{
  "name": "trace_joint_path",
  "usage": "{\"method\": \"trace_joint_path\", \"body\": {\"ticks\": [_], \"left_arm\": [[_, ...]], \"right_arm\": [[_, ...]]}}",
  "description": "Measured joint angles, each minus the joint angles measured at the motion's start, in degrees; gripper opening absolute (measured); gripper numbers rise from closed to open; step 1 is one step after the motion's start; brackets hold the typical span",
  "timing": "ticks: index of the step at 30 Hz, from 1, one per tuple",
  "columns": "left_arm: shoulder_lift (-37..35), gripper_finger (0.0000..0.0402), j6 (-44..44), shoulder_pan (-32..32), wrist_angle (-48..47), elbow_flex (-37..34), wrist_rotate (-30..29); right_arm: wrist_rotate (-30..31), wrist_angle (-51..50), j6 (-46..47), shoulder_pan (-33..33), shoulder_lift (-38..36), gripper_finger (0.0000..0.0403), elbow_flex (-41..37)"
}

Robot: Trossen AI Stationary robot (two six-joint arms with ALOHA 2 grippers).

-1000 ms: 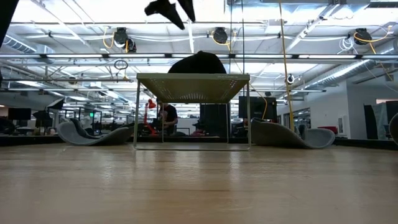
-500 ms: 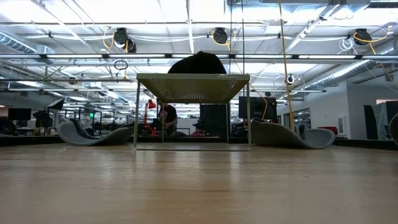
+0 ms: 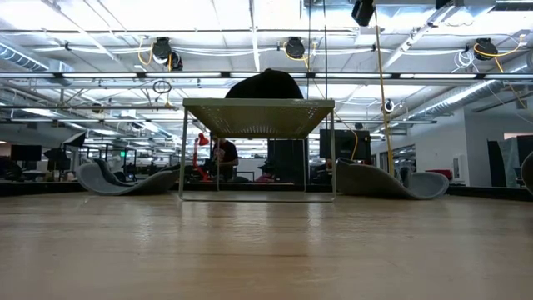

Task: Pick & Place hat
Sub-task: Stack the black cap on top of the black cap on the shelf

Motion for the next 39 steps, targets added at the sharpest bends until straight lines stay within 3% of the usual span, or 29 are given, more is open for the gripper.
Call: {"method": "trace_joint_path", "body": {"ticks": [14, 18, 25, 33, 39], "left_arm": [[-6.6, 0.0175, 4.6, -4.8, 2.9, -1.8, -0.8], [-10.3, 0.0175, 4.9, -5.9, 9.4, -9.4, -1.0], [-18.9, 0.0175, 0.9, -6.4, 22.5, -27.9, -3.8], [-26.2, 0.0175, -6.7, -6.7, 39.1, -45.2, -1.9], [-27.9, 0.0175, -12.4, -8.4, 45.9, -52.4, -1.8]], "right_arm": [[-15.5, -1.3, -0.1, 0.0, 6.4, 0.0228, 3.9], [-22.0, -4.2, -2.5, 0.0, 9.5, 0.0228, 9.2], [-29.9, -19.6, -9.2, -0.1, 15.3, 0.023, 19.9], [-34.6, -26.9, -19.7, -0.1, 20.4, 0.0231, 28.4], [-35.8, -28.2, -28.9, -0.1, 21.4, 0.0231, 29.3]]}}
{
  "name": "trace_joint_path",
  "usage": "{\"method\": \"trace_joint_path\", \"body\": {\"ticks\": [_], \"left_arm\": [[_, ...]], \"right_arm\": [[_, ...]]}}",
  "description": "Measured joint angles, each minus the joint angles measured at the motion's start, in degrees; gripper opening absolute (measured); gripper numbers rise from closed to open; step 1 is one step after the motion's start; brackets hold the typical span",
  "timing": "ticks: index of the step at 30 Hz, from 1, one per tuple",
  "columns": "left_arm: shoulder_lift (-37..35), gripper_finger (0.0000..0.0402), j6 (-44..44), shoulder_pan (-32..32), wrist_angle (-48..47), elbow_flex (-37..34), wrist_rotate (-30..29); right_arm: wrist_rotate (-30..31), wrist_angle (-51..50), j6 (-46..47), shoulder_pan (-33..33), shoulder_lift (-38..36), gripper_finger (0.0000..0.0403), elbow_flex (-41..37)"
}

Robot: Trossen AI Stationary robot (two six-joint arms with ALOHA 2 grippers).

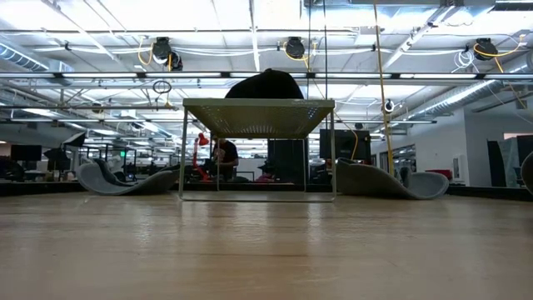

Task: Pick & Place hat
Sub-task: Stack the black cap on top of the black cap on the shelf

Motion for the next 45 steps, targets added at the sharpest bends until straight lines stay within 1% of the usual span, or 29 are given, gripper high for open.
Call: {"method": "trace_joint_path", "body": {"ticks": [3, 8, 13, 15, 17, 21, 26, 31, 37, 39, 45], "left_arm": [[0.3, 0.0175, -2.4, -0.8, 2.1, -1.6, 0.0], [0.5, 0.0175, -3.1, -2.0, 4.7, -2.7, -0.9], [0.5, 0.0175, -2.6, -2.5, 5.6, -2.7, -2.9], [0.5, 0.0175, -2.6, -2.5, 5.6, -2.7, -3.0], [0.5, 0.0175, -2.6, -2.5, 5.6, -2.7, -3.0], [0.5, 0.0175, -2.6, -2.5, 5.6, -2.7, -3.0], [0.5, 0.0175, -2.6, -2.5, 5.7, -2.7, -3.0], [0.5, 0.0175, -2.5, -2.5, 5.7, -2.7, -3.0], [0.6, 0.0175, -2.5, -2.5, 5.7, -2.7, -3.0], [0.7, 0.0175, -2.5, -2.5, 5.7, -2.7, -3.0], [0.7, 0.0175, -2.6, -2.5, 5.6, -2.7, -3.0]], "right_arm": [[1.0, -5.4, -8.2, 0.6, 0.0, 0.0231, 0.0], [6.7, -21.4, -27.4, 3.1, 0.0, 0.0231, 0.0], [16.2, -37.2, -45.5, 6.9, 0.5, 0.0231, 0.0], [19.9, -41.0, -49.8, 8.5, 1.1, 0.0231, 0.0], [22.8, -44.4, -52.2, 10.2, 1.7, 0.023, 0.0], [27.1, -47.2, -54.0, 13.4, 3.2, 0.023, -1.0], [27.0, -47.5, -51.4, 16.5, 4.8, 0.0226, -5.3], [27.0, -47.1, -51.3, 19.6, 6.5, 0.0225, -10.4], [26.8, -43.7, -51.4, 23.6, 8.6, 0.0224, -15.9], [25.5, -41.7, -51.3, 25.0, 9.3, 0.0224, -17.8], [25.5, -31.0, -46.4, 29.1, 10.3, 0.0224, -24.1]]}}
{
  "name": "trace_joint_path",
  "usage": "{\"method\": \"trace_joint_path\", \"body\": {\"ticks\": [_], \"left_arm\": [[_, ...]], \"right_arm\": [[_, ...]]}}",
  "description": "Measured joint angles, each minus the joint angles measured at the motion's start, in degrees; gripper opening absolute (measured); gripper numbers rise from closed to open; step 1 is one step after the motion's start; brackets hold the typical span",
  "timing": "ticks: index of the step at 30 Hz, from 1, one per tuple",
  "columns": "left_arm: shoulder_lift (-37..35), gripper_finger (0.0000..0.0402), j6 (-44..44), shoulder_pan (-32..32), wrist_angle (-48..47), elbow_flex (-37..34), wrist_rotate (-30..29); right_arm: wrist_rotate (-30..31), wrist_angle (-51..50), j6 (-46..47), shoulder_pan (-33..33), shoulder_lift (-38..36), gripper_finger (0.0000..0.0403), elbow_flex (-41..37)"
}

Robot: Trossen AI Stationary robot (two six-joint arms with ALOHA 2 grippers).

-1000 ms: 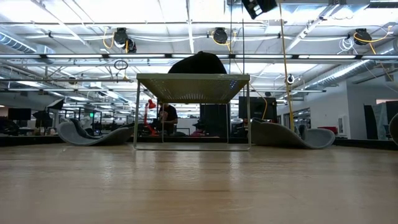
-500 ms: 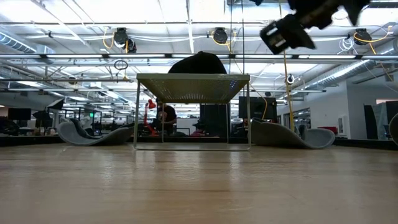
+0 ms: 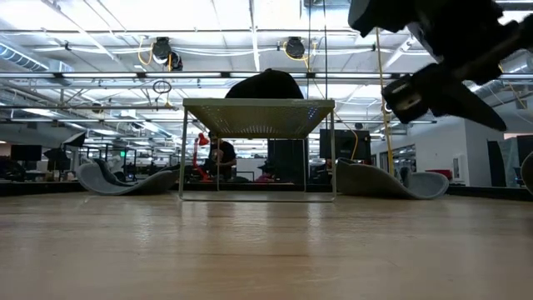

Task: Pick & Place hat
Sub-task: Stack the black cap on top of the black cap on the shelf

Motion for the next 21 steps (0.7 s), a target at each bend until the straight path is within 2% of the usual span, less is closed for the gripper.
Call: {"method": "trace_joint_path", "body": {"ticks": [5, 21], "left_arm": [[0.0, 0.0175, -0.1, 0.0, 0.0, 0.0, 0.0], [0.0, 0.0175, 0.0, 0.0, 0.0, 0.0, 0.0]], "right_arm": [[0.1, 8.2, 5.9, 0.7, -0.1, 0.0224, -3.5], [0.3, 14.9, 2.7, 1.4, 1.6, 0.0224, -8.7]]}}
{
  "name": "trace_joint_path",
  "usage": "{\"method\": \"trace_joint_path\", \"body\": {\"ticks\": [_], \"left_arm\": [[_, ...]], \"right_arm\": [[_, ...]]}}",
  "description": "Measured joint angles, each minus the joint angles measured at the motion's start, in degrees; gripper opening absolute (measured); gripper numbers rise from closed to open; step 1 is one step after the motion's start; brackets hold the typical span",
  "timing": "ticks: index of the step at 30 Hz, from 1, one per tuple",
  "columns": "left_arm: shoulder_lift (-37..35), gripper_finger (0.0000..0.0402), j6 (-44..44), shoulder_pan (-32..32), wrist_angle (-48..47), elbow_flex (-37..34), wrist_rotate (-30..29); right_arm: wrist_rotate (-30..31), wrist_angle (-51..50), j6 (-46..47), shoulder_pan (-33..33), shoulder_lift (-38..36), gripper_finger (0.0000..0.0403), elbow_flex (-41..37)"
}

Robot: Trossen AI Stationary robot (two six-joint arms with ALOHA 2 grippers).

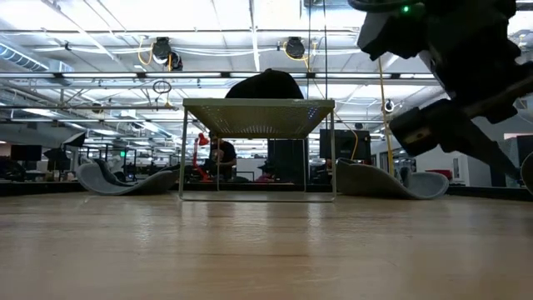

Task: Pick & Place hat
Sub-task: Stack the black cap on top of the black cap on the shelf

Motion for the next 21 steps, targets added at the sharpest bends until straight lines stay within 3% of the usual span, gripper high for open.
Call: {"method": "trace_joint_path", "body": {"ticks": [10, 21], "left_arm": [[0.0, 0.0175, -0.4, 0.0, -0.1, 0.0, 0.0], [0.1, 0.0175, -0.3, 0.0, -1.0, 0.0, 0.0]], "right_arm": [[-4.8, -0.4, -1.7, 0.0, 4.7, 0.0224, 0.0], [-4.6, -1.9, -4.4, 0.0, 5.0, 0.0206, 0.0]]}}
